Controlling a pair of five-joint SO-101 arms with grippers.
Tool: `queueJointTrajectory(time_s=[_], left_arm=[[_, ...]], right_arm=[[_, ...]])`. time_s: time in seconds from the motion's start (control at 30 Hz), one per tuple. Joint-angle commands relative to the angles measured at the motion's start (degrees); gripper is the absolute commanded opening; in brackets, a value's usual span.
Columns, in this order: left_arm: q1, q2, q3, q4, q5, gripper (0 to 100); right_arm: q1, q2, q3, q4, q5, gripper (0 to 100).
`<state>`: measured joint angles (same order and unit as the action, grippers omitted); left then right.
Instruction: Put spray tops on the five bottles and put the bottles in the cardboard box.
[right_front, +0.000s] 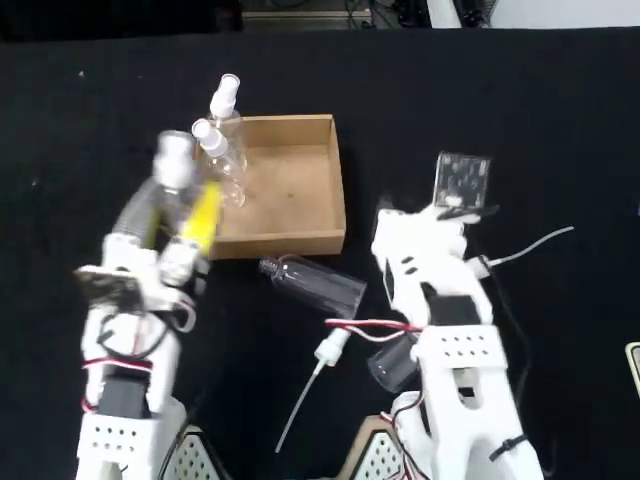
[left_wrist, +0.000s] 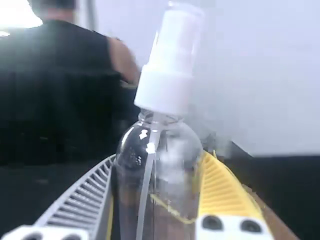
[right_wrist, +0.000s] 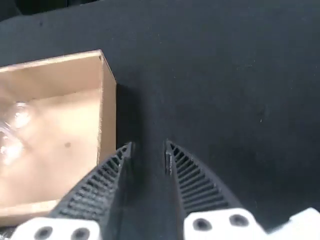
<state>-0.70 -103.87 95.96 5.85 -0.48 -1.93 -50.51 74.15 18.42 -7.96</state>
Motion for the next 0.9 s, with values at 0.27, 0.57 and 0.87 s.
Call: queueJointTrajectory(time_s=[0.27,0.57,0.87], left_arm=[[-32.75,13.80,1.80,-24.09,-0.09,3],[-42.15,56.18,-4.62,-53.63,-0.44,3],[-51.12,90.73,-9.71,-80.79,-0.44,3]], right_arm=[[0.79,-1.71,0.66,-3.25,0.00,7.4],[0.79,-1.98,1.80,-3.52,0.09,7.4],[0.79,-1.98,1.80,-3.60,0.09,7.4]])
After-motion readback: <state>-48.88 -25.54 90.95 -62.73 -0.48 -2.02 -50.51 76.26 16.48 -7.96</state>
